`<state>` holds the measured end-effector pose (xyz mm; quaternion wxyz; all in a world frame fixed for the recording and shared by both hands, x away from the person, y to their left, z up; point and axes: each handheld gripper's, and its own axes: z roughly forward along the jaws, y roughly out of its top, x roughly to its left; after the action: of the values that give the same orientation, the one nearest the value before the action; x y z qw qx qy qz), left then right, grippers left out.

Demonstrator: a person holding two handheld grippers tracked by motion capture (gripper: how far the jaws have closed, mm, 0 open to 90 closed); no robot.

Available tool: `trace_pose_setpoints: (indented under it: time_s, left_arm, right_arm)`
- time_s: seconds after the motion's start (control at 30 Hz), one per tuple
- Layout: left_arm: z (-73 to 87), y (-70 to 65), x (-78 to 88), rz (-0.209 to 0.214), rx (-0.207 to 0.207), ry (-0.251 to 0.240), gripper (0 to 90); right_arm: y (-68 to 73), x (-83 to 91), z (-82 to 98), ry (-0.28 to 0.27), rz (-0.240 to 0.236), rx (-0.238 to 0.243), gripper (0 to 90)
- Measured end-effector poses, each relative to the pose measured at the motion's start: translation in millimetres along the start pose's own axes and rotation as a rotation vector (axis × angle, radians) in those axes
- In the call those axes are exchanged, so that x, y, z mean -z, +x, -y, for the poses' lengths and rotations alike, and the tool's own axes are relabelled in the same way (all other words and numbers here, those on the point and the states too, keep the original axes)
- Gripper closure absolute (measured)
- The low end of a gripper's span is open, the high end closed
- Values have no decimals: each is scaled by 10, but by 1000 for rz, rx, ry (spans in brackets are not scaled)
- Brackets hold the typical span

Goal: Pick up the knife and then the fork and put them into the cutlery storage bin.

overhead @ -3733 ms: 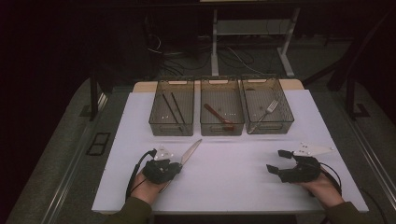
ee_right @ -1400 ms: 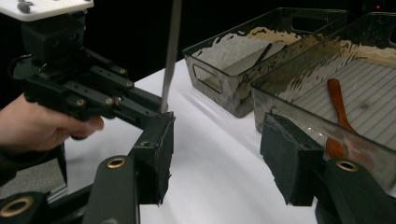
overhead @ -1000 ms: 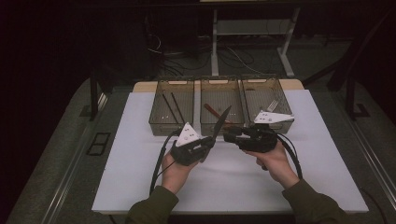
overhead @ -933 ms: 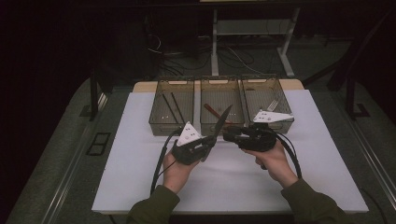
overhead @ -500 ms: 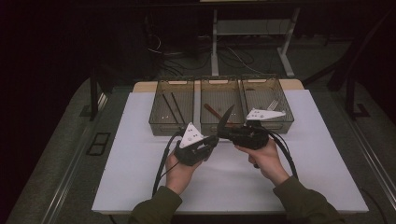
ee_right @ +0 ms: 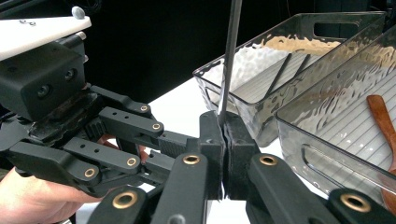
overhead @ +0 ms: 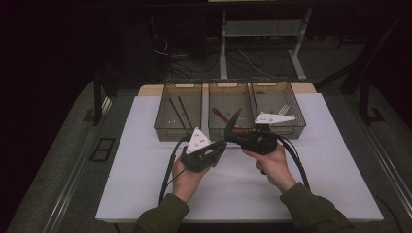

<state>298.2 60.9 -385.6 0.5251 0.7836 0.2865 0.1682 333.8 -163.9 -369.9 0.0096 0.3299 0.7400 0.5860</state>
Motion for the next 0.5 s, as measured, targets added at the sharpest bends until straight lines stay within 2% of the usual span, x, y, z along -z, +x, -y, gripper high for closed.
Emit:
trace_pose_setpoints:
  time_s: [0.27,0.5]
  left_arm:
    - [16,2,-9,22,-4,-6,777]
    - [74,70,57,44,-4,9,551]
  right_arm:
    - [7,20,-1,16,5,37,875]
    - [-48,67,-6,33,39,43,875]
